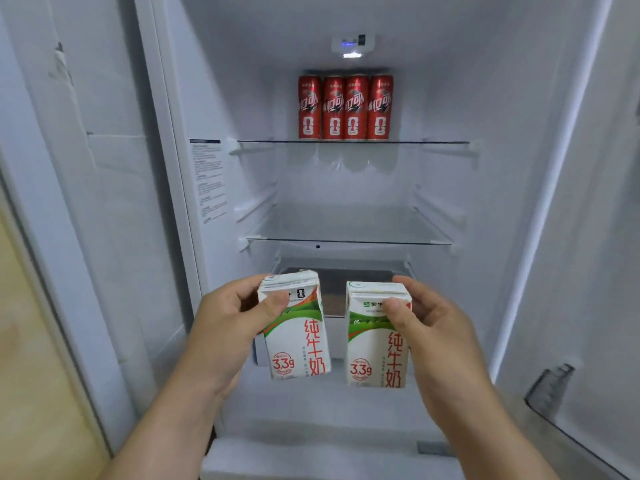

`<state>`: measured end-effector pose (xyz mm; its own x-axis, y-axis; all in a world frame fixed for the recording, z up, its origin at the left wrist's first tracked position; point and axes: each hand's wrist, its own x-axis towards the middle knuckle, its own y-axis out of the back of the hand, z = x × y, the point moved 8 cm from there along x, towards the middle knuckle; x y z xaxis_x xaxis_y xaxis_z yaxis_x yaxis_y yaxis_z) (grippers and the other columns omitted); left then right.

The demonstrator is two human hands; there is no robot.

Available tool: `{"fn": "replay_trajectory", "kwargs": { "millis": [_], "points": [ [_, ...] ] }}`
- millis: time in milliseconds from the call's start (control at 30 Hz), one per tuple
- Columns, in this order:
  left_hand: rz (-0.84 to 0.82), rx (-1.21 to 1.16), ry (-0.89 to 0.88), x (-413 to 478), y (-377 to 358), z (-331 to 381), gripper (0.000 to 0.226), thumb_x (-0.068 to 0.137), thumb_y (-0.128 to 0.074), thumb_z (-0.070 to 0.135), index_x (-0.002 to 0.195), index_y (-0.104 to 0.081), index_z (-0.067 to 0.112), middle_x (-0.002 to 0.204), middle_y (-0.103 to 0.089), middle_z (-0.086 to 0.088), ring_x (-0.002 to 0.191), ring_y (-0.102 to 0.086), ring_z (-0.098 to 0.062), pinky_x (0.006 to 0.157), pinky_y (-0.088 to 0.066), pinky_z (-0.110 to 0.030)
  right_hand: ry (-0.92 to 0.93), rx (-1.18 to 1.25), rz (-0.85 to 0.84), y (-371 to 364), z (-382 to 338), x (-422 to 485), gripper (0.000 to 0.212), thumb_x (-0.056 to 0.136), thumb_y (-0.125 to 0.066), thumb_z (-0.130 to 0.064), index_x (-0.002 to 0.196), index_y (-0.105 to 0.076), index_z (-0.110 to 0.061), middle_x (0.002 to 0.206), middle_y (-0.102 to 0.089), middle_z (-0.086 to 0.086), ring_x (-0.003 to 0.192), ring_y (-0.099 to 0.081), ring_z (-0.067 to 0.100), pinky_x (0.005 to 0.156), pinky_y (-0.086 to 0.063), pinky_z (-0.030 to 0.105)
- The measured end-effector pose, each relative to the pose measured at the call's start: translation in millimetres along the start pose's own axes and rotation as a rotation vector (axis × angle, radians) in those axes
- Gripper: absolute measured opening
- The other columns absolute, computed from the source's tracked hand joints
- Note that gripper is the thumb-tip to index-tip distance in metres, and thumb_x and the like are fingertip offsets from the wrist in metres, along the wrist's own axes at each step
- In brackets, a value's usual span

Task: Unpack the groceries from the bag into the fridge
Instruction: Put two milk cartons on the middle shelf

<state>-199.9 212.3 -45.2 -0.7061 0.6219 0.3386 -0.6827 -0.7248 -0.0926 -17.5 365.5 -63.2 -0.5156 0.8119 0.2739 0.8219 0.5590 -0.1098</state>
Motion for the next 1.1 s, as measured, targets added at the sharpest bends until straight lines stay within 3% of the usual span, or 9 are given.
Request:
{"fn": "replay_trajectory", "kwargs": {
  "millis": [133,233,333,467,600,733,833,1000,1100],
  "points": [
    [0.025,-0.075,-0.062,55,10,4,0.024,0.066,-0.071,0.031,0.089,-0.078,0.027,0.093,-0.077,-0.003,0.085,-0.072,-0.019,0.074,-0.053,-0.032,0.033,0.051,0.073,-21,-2,44,0.028,0.093,-0.062,-0.013,0.117,-0.065,-0.027,0.096,-0.076,-0.011,0.089,-0.072,0.011,0.077,-0.053,0.031],
    [0.039,-0.109,-0.114,93,14,9,0.028,0.068,-0.067,0.029,0.094,-0.074,0.024,0.092,-0.077,0.0,0.083,-0.073,-0.013,0.064,-0.054,-0.02,0.056,0.065,0.105,-41,-6,75,0.029,0.092,-0.062,-0.014,0.117,-0.064,-0.029,0.097,-0.076,-0.01,0.089,-0.073,0.015,0.077,-0.055,0.039],
    [0.045,-0.136,-0.143,122,14,13,0.023,0.075,-0.068,0.023,0.097,-0.072,0.024,0.091,-0.077,0.003,0.081,-0.073,-0.011,0.061,-0.053,-0.017,0.082,0.094,0.135,-54,-11,101,0.03,0.09,-0.064,-0.014,0.117,-0.064,-0.027,0.098,-0.076,-0.007,0.09,-0.073,0.018,0.082,-0.056,0.045],
    [0.043,-0.12,-0.174,147,4,14,0.016,0.089,-0.065,0.015,0.096,-0.072,0.027,0.091,-0.076,0.006,0.081,-0.073,-0.01,0.059,-0.054,-0.019,0.14,0.101,0.171,-60,-23,128,0.028,0.09,-0.064,-0.015,0.115,-0.065,-0.027,0.099,-0.076,-0.007,0.087,-0.073,0.014,0.075,-0.056,0.039],
    [0.113,-0.033,-0.204,167,-3,10,0.023,0.09,-0.068,0.02,0.083,-0.069,0.042,0.089,-0.075,0.014,0.084,-0.072,-0.01,0.069,-0.06,-0.034,0.17,0.074,0.207,-54,-30,151,0.031,0.091,-0.065,-0.02,0.12,-0.064,-0.03,0.101,-0.075,-0.01,0.087,-0.073,0.012,0.072,-0.056,0.036],
    [0.163,-0.011,-0.16,187,-7,1,0.017,0.091,-0.067,0.025,0.084,-0.067,0.041,0.086,-0.074,0.016,0.08,-0.072,-0.011,0.065,-0.061,-0.037,0.19,0.032,0.259,-43,-35,174,0.027,0.092,-0.064,-0.023,0.115,-0.061,-0.038,0.101,-0.074,-0.014,0.084,-0.073,0.008,0.07,-0.058,0.033],
    [0.166,0.033,-0.151,200,-12,-3,0.017,0.092,-0.066,0.027,0.085,-0.064,0.042,0.089,-0.072,0.016,0.081,-0.072,-0.013,0.062,-0.061,-0.033,0.193,-0.048,0.29,-39,-35,190,0.029,0.093,-0.064,-0.029,0.118,-0.058,-0.043,0.104,-0.07,-0.02,0.084,-0.07,0.007,0.067,-0.058,0.031],
    [0.147,0.103,-0.147,216,-18,-6,0.017,0.095,-0.061,0.027,0.085,-0.062,0.041,0.09,-0.071,0.014,0.08,-0.071,-0.014,0.059,-0.057,-0.03,0.188,-0.124,0.275,-44,-25,212,0.032,0.095,-0.061,-0.032,0.126,-0.056,-0.038,0.114,-0.067,-0.015,0.09,-0.068,0.009,0.065,-0.058,0.028],
    [0.149,0.131,-0.138,225,-20,-9,0.015,0.097,-0.058,0.027,0.089,-0.059,0.04,0.088,-0.067,0.018,0.074,-0.069,-0.007,0.05,-0.05,-0.019,0.192,-0.179,0.232,-53,-17,222,0.035,0.096,-0.06,-0.032,0.13,-0.055,-0.034,0.118,-0.066,-0.013,0.09,-0.067,0.008,0.062,-0.057,0.023]
  ]
}}
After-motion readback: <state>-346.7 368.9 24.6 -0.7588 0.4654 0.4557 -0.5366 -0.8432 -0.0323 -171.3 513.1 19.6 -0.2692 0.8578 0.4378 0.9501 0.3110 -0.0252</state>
